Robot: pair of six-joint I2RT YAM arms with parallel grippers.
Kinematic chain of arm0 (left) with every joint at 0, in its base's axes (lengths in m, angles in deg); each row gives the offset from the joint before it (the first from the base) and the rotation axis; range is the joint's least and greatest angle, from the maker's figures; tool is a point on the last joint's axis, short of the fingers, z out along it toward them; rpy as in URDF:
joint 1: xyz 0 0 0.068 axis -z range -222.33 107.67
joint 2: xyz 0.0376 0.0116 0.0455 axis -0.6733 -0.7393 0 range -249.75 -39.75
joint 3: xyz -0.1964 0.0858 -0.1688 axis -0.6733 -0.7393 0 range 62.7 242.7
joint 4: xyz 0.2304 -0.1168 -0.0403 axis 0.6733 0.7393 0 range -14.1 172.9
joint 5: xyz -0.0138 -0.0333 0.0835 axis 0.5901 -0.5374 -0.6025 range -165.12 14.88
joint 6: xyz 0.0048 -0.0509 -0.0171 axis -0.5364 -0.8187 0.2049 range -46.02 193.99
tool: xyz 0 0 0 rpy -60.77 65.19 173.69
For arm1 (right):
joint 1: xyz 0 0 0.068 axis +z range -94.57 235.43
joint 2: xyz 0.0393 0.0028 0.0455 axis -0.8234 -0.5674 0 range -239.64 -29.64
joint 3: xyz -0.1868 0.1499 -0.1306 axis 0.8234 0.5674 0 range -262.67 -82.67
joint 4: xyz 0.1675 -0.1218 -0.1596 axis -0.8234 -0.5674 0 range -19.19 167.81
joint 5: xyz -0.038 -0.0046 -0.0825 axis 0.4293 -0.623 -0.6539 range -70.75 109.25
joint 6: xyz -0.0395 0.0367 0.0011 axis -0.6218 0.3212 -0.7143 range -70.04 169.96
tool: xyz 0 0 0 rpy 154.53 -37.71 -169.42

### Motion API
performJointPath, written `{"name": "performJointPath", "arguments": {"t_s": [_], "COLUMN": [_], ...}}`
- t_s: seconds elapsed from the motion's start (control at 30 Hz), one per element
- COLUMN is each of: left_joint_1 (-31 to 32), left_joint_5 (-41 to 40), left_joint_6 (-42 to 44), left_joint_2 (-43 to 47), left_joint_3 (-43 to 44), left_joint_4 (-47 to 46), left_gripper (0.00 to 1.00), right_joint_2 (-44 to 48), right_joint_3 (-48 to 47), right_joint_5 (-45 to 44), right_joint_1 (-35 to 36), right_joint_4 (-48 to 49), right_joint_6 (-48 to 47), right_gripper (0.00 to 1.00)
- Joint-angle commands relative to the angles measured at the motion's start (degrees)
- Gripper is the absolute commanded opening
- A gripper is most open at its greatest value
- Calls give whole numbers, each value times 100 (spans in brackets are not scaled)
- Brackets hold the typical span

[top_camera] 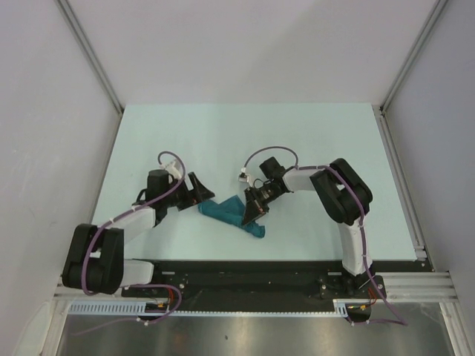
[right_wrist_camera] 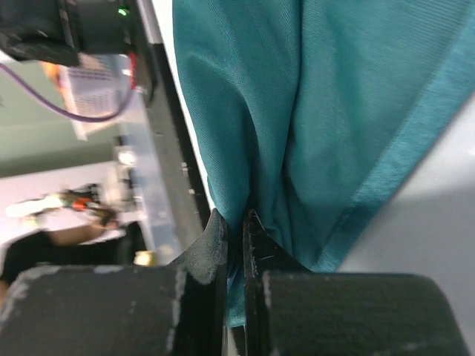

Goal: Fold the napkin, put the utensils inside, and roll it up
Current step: Roll the napkin with the utensil

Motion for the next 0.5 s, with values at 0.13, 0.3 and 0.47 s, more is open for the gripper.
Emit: {"name": "performJointPath", "arguments": {"t_s": [0.13,0.3,0.47], "left_joint_1": [758,1470,1497], "left_joint_5": [-1003,-1613,-173], "left_joint_6": [-115,-414,-941], "left_joint_2": [1052,1869,1240], "left_joint_3": [-413,-474,-633], "left_joint_4": [457,759,-356], "left_gripper": [91,92,93], "right_joint_2": [-709,-833,-938], "right_joint_3": [-160,-168,-203], "right_joint_5": [363,284,152], "right_joint_1": [-426,-505,-541], "right_joint_4": [-452,-469,-469], "right_joint_6": [372,399,416], "right_gripper": [0,0,0]}}
